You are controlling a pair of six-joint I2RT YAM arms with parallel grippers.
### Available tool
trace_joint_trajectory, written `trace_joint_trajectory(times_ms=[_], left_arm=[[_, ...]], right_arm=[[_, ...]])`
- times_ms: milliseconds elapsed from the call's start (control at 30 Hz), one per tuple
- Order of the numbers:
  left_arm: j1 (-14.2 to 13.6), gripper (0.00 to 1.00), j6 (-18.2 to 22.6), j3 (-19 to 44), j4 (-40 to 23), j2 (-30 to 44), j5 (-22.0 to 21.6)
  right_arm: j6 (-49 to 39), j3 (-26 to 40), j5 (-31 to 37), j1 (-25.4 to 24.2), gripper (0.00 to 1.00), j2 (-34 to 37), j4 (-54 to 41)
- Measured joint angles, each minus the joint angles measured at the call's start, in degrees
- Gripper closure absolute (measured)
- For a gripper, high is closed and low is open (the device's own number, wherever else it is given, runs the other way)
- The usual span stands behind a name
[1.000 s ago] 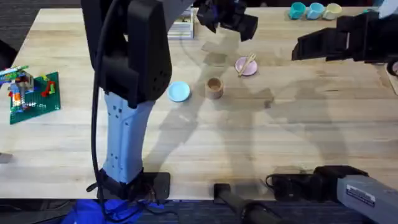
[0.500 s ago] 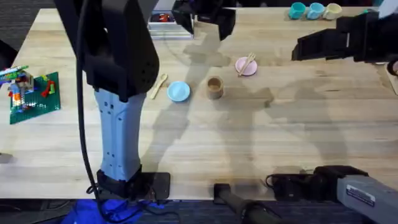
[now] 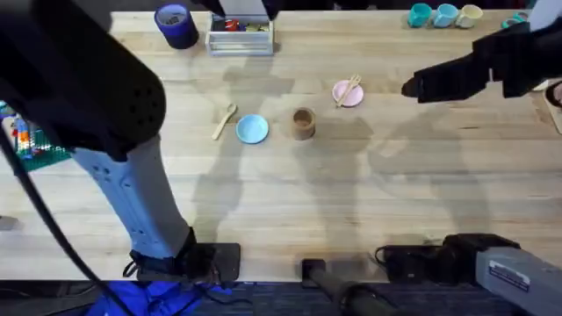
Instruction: Pick up a utensil and set it on the pink plate, then put the other utensil in the container.
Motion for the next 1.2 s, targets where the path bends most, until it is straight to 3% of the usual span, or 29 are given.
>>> trace_joint_trajectory(times_ms=[200,600,733,900,1200], left_arm=[[1.4,0.008,1.6,-3.2,0.7,-2.3,1.5],[1.6,0.008,2.6,-26.8,10.9,-20.2,-0.7],[2.9,0.008,2.7,-31.5,12.4,-24.9,-1.1],[4.4,0.008,2.8,-33.6,12.8,-25.5,-1.7],[4.6,0.008,2.8,-34.1,12.9,-25.5,-2.2]], right_arm=[[-6.3,0.0,0.1,0.0,0.005,0.0,0.2],[-13.4,0.0,2.2,0.0,0.004,0.0,4.0],[-14.3,0.1,4.4,0.0,0.005,0.8,4.6],[-17.3,0.1,5.5,0.0,0.005,5.5,5.0],[-20.7,0.1,2.8,0.0,0.006,12.9,8.6]])
